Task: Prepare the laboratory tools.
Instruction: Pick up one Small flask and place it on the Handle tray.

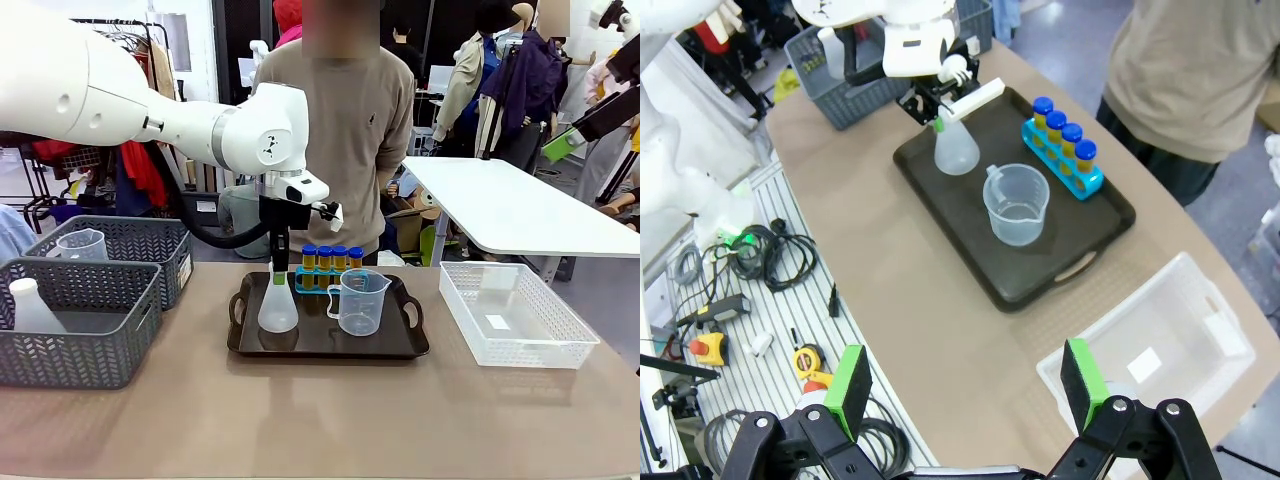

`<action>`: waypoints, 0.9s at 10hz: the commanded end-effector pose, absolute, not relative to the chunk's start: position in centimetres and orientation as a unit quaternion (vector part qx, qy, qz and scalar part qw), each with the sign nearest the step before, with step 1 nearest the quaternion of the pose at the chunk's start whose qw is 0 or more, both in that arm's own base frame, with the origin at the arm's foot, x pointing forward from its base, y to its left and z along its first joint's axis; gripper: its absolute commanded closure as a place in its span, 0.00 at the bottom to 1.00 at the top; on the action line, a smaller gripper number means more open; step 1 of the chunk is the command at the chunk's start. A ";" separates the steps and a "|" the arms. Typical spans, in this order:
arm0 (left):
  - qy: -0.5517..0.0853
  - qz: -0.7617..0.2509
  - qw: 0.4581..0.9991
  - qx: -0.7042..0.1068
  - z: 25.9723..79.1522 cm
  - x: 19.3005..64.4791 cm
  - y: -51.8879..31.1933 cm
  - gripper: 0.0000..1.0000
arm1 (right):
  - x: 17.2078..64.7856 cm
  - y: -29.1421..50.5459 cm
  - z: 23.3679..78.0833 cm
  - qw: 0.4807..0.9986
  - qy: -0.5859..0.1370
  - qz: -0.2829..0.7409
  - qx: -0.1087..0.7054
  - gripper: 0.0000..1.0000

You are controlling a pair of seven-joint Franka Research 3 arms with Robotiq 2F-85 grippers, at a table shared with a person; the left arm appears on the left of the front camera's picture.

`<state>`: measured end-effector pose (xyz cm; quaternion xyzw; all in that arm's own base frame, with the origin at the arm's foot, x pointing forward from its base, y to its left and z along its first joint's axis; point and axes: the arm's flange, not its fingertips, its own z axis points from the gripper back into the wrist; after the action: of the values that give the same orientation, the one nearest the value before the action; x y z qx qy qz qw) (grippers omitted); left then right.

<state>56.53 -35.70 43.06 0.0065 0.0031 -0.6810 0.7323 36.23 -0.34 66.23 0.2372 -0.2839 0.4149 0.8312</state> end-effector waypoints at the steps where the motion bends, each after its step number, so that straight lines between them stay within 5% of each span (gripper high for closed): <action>1: 0.000 -0.685 0.728 0.010 42.6 56.3 -35.4 0.92 | 36.3 -0.3 66.4 0.824 -0.293 0.417 0.248 0.00; 6: 0.001 -0.686 0.727 0.009 42.9 56.2 -35.1 0.00 | 36.3 -0.3 66.4 0.824 -0.293 0.417 0.248 0.00; 9: -0.001 -0.684 0.730 0.004 43.3 55.9 -35.0 0.00 | 36.3 -0.3 66.4 0.824 -0.293 0.417 0.248 0.00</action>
<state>56.57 -35.71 42.88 0.0055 0.0043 -0.6814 0.7319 36.23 -0.34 66.23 0.2372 -0.2839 0.4149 0.8312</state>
